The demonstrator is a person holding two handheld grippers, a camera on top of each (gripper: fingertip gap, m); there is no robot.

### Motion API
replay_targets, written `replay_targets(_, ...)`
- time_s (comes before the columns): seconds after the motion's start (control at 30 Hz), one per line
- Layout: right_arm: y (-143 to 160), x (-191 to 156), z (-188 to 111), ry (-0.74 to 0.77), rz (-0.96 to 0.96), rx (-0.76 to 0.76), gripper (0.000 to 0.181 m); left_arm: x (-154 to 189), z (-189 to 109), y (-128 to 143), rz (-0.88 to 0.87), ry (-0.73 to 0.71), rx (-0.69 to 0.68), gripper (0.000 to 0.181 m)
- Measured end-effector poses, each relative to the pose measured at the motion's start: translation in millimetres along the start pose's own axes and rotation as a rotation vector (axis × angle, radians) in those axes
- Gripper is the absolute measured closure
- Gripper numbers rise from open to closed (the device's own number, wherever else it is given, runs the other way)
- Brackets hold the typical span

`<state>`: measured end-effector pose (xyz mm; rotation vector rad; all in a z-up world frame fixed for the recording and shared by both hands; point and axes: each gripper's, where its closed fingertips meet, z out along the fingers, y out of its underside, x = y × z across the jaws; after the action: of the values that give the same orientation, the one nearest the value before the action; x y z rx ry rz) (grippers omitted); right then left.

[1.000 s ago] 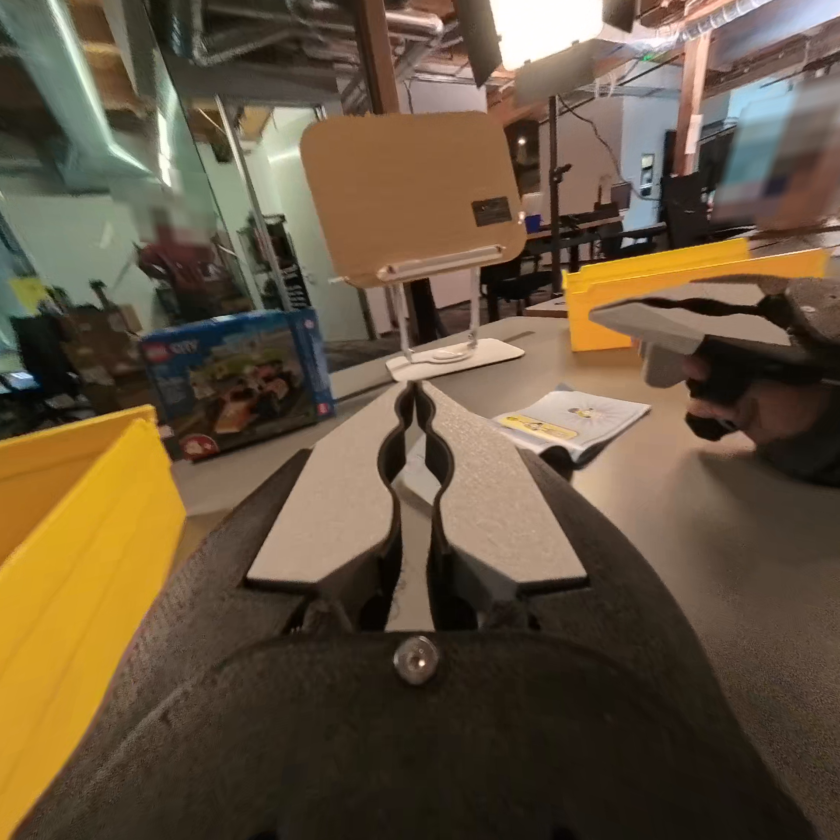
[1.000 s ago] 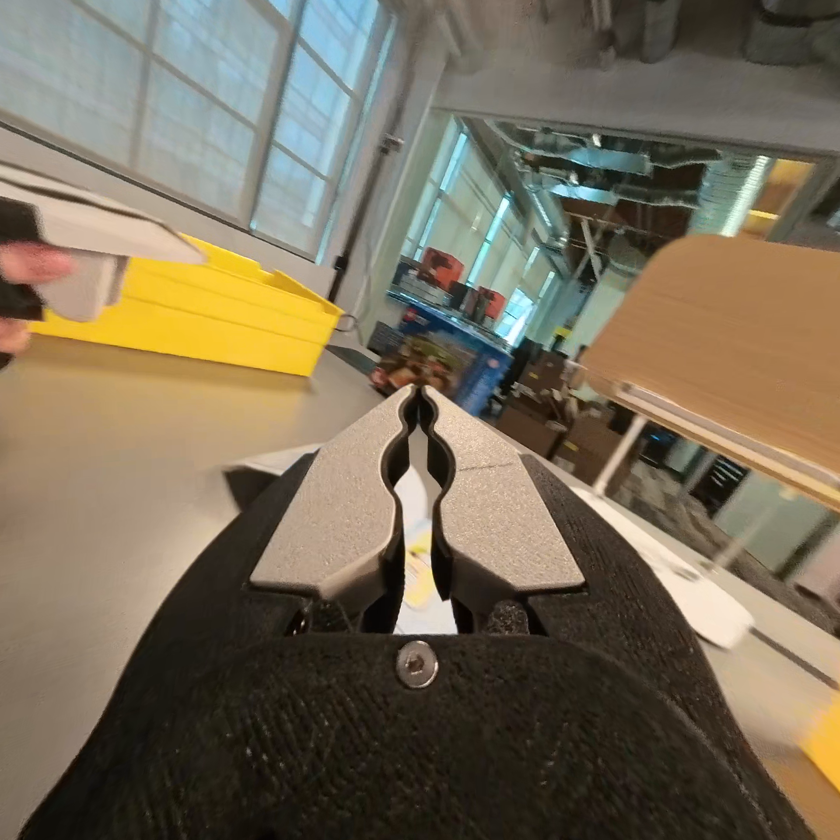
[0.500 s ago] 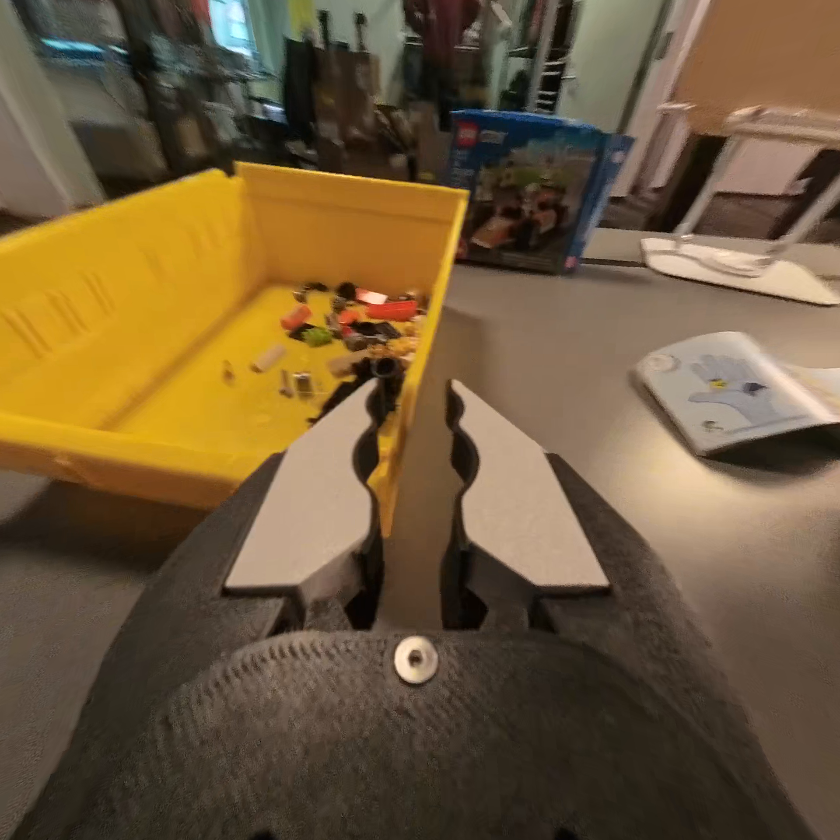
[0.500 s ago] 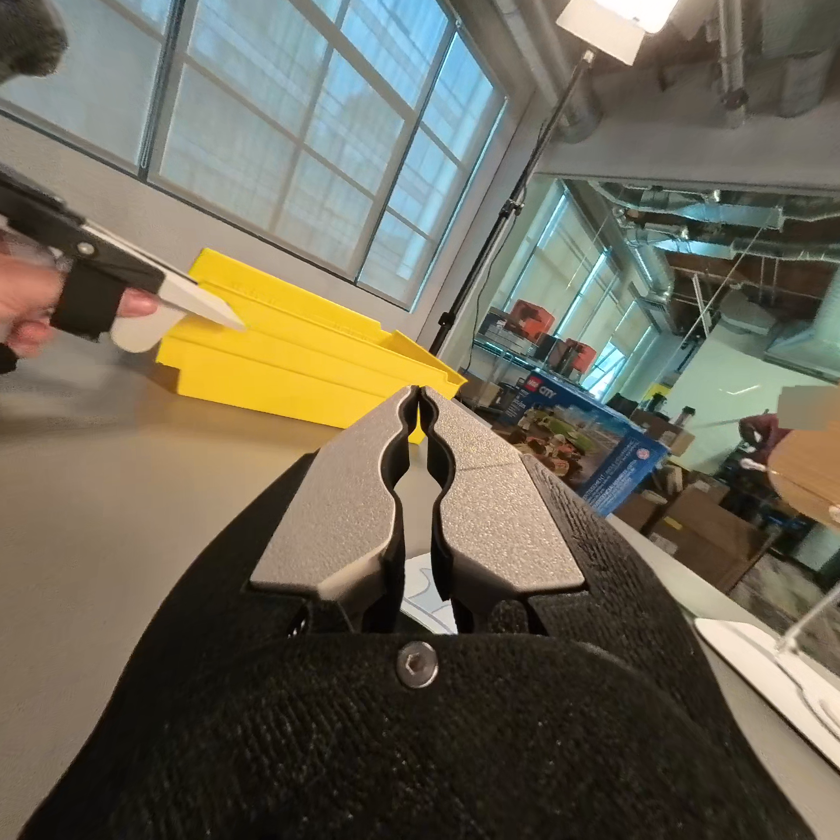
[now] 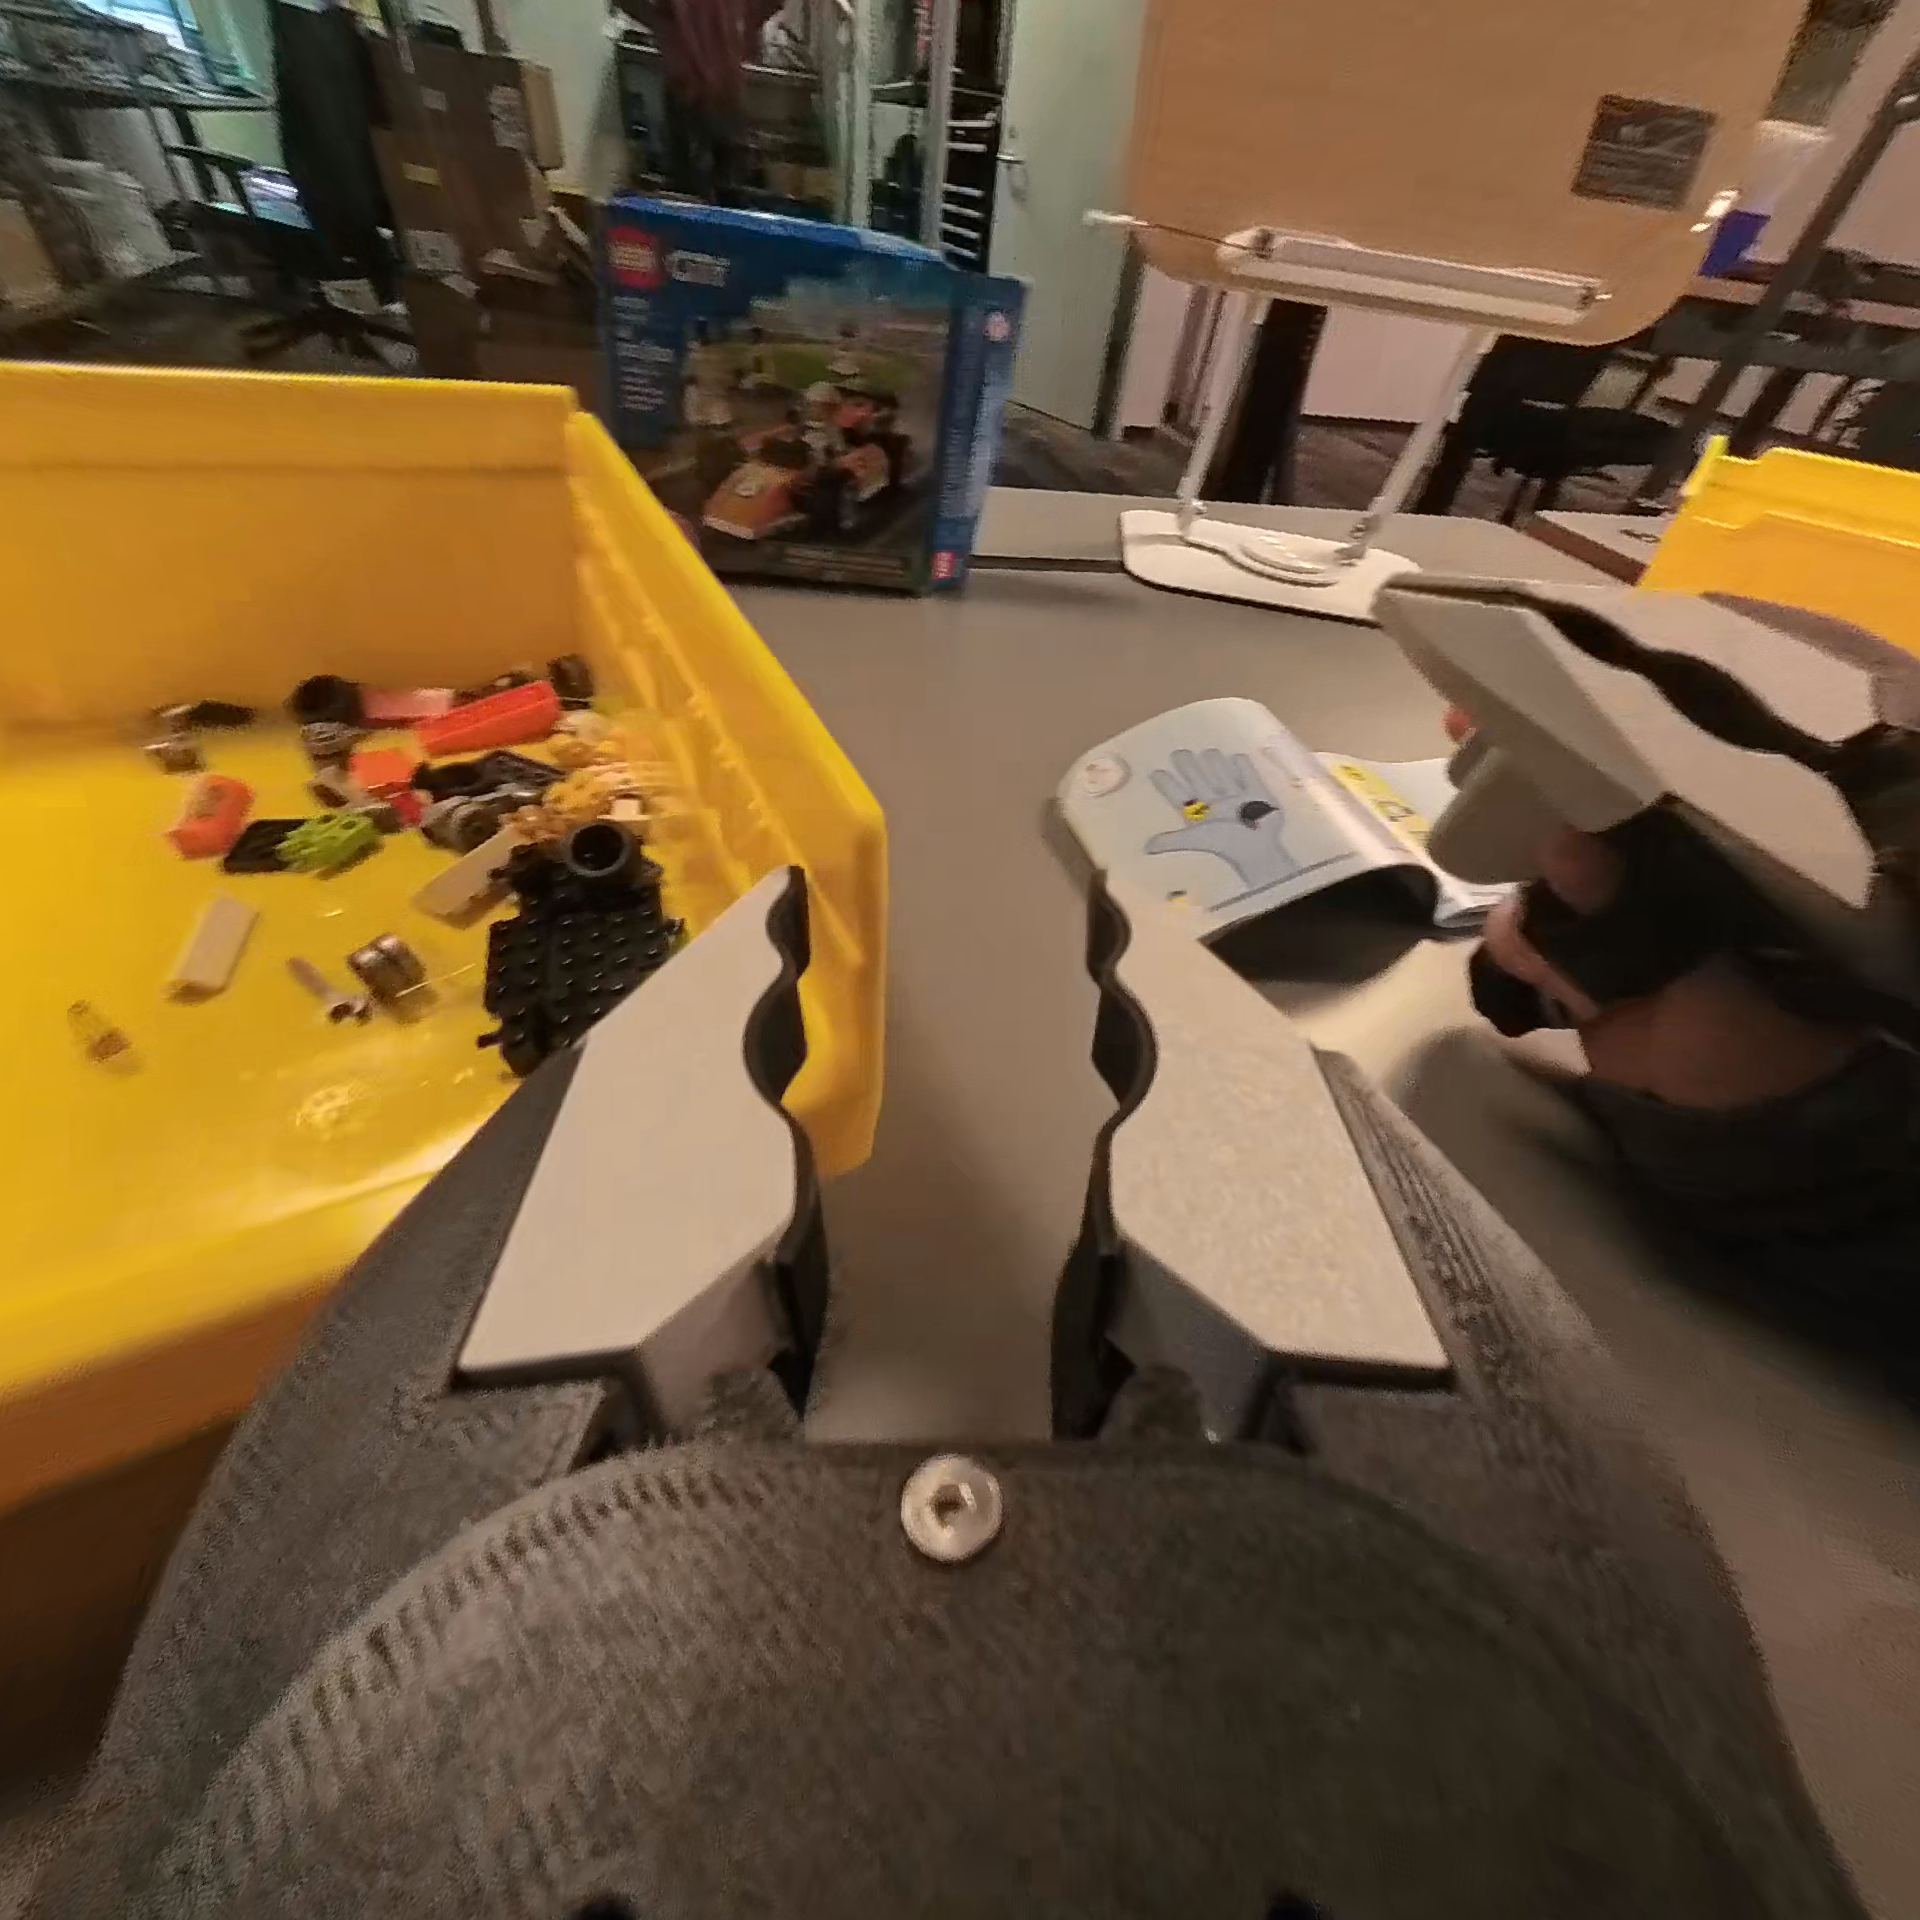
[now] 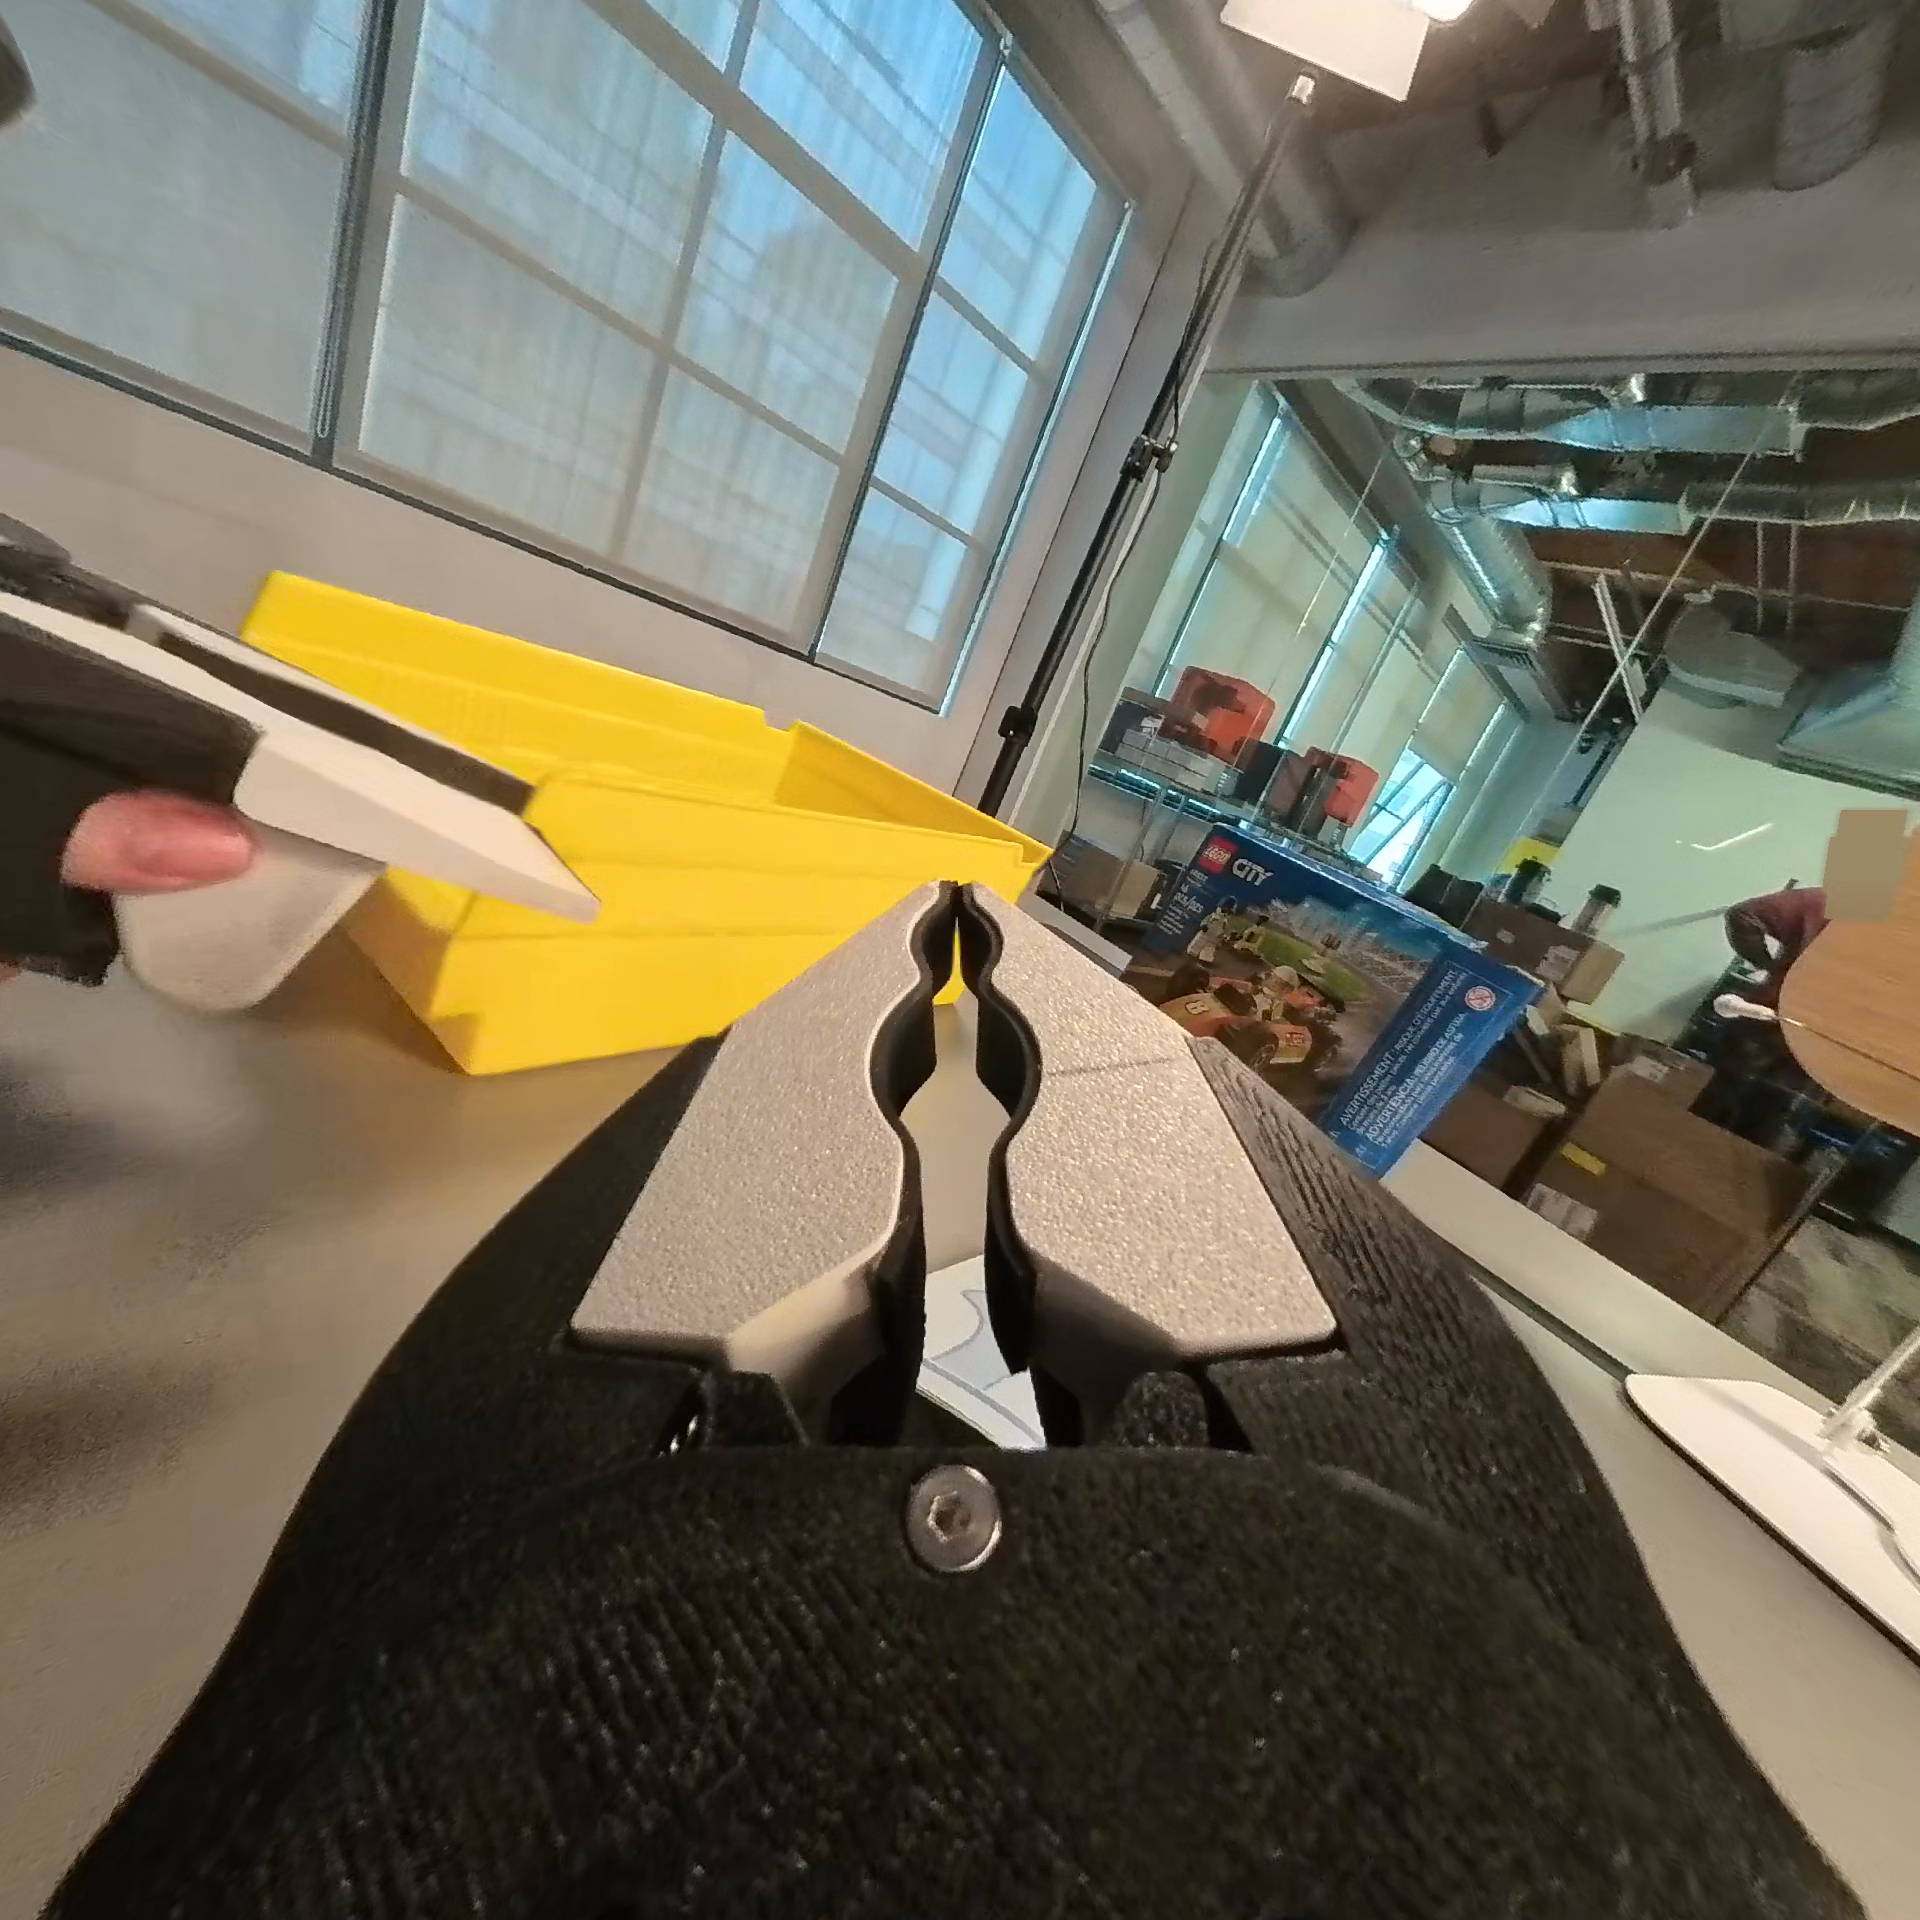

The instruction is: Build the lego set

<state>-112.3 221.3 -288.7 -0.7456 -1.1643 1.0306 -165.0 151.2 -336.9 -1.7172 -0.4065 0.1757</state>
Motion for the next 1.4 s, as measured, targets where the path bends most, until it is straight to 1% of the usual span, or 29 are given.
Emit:
replay_targets(0.1, 0.2, 1.5, -0.6, 0.005, 0.004, 0.000, 0.181, 17.9, 10.9, -0.3, -0.017, 0.076, -0.023, 0.130)
replay_targets(0.2, 0.0, 3.0, -1.2, 0.009, 0.013, 0.002, 0.181, 25.9, 17.2, -0.4, -0.023, 0.123, -0.045, 0.130)
replay_targets(0.27, -0.5, 4.3, -1.7, 0.012, 0.023, 0.006, 0.181, 28.3, 13.8, -3.9, -0.015, 0.141, -0.032, 0.131)
replay_targets(0.33, -0.9, 5.5, -2.3, 0.015, 0.035, 0.010, 0.181, 26.6, 2.8, -14.7, -0.002, 0.136, 0.017, 0.131)
replay_targets(0.37, -0.6, 5.7, -2.1, 0.014, 0.043, 0.009, 0.181, 23.0, -4.7, -23.2, 0.012, 0.123, 0.048, 0.132)
replay_targets(0.4, 0.1, 5.0, -1.6, 0.009, 0.051, 0.006, 0.181, 16.8, -12.5, -33.3, 0.034, 0.101, 0.077, 0.137)
replay_targets(0.43, 0.8, 3.9, -0.8, 0.003, 0.057, 0.002, 0.181, 7.7, -19.4, -45.0, 0.067, 0.072, 0.102, 0.146)
replay_targets(0.5, 0.9, 0.8, 0.0, -0.008, 0.048, -0.001, 0.181, -16.1, -26.5, -71.5, 0.134, 0.013, 0.122, 0.155)
replay_targets(0.57, -1.3, -3.2, -0.5, -0.021, 0.032, 0.007, 0.181, -37.3, -17.6, -91.2, 0.174, 0.011, 0.058, 0.155)
replay_targets(0.6, -2.5, -5.3, -0.7, -0.029, 0.024, 0.011, 0.181, -47.8, -6.4, -93.5, 0.190, 0.020, -0.021, 0.155)
replay_targets(0.67, -3.7, -9.4, -1.0, -0.043, 0.008, 0.014, 0.181, -69.7, 23.8, -81.9, 0.223, 0.040, -0.251, 0.155)
replay_targets(0.7, -4.3, -11.1, -1.1, -0.050, 0.004, 0.016, 0.181, -77.9, 39.4, -72.4, 0.235, 0.067, -0.364, 0.160)
replay_targets(0.73, -5.1, -13.1, -1.3, -0.058, 0.002, 0.020, 0.181, -82.7, 55.1, -64.1, 0.241, 0.106, -0.447, 0.168)
replay_targets(0.8, -6.1, -16.6, -1.6, -0.075, -0.005, 0.024, 0.181, -91.4, 83.4, -44.1, 0.228, 0.167, -0.598, 0.173)
replay_targets(0.87, -6.1, -19.0, -1.7, -0.088, -0.010, 0.024, 0.181, -104.9, 104.0, -20.1, 0.226, 0.179, -0.754, 0.174)
replay_targets(0.93, -6.3, -20.4, -1.9, -0.097, -0.009, 0.026, 0.181, -115.5, 119.5, -2.2, 0.196, 0.181, -0.851, 0.172)
replay_targets(1.03, -5.8, -20.4, -1.8, -0.103, -0.001, 0.024, 0.181, -125.8, 134.9, 12.4, 0.142, 0.179, -0.918, 0.168)
replay_targets(1.2, -3.9, -20.0, -0.1, -0.109, 0.016, 0.017, 0.181, -139.2, 143.2, 30.8, 0.146, 0.157, -0.988, 0.164)
replay_targets(1.27, -3.2, -20.1, 0.4, -0.111, 0.021, 0.014, 0.181, -138.4, 145.7, 34.5, 0.131, 0.170, -0.990, 0.164)
replay_targets(1.4, -2.3, -19.4, 1.0, -0.111, 0.030, 0.010, 0.181, -135.5, 150.9, 33.6, 0.108, 0.185, -0.958, 0.165)
